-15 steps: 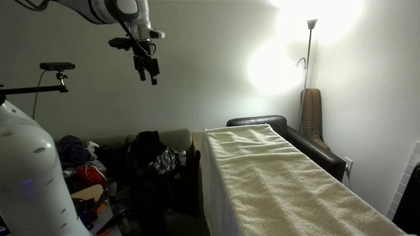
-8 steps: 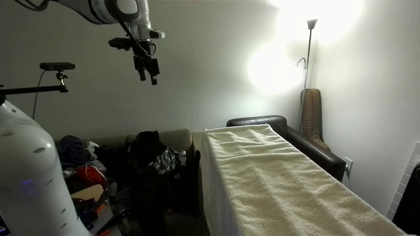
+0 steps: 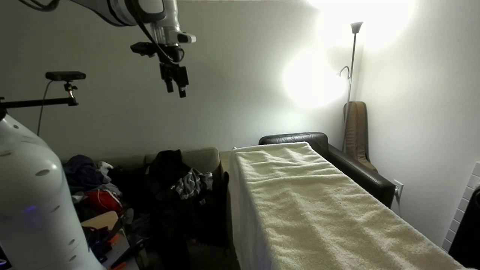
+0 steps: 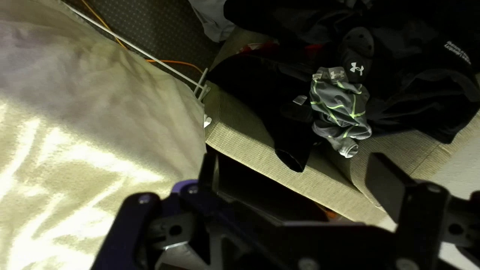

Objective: Take the towel and put it on the couch

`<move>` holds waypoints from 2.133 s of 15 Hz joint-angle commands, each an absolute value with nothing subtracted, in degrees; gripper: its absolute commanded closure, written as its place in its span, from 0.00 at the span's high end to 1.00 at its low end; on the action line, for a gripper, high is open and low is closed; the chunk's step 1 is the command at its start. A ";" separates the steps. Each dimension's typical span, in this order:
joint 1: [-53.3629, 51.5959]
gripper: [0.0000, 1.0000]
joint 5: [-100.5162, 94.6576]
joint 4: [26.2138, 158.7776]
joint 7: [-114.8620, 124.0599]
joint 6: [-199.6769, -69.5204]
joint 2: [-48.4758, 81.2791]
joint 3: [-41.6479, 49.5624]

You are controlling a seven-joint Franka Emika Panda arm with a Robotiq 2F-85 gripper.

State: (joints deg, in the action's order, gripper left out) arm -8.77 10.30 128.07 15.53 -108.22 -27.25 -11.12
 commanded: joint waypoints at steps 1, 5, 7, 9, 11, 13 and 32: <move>-6.51 1.00 8.84 130.15 14.36 -106.37 -30.56 -8.77; -3.84 1.00 6.62 131.44 13.69 -104.43 -33.01 -5.93; -2.56 1.00 5.61 132.19 13.33 -103.34 -34.38 -4.63; -1.12 1.00 4.24 133.14 13.10 -102.44 -35.77 -3.46; 0.54 1.00 2.74 134.21 12.94 -101.79 -37.06 -2.16; 2.35 1.00 1.17 135.31 12.64 -101.37 -38.28 -0.69; 8.79 1.00 -14.21 141.81 3.24 -104.44 -39.94 6.98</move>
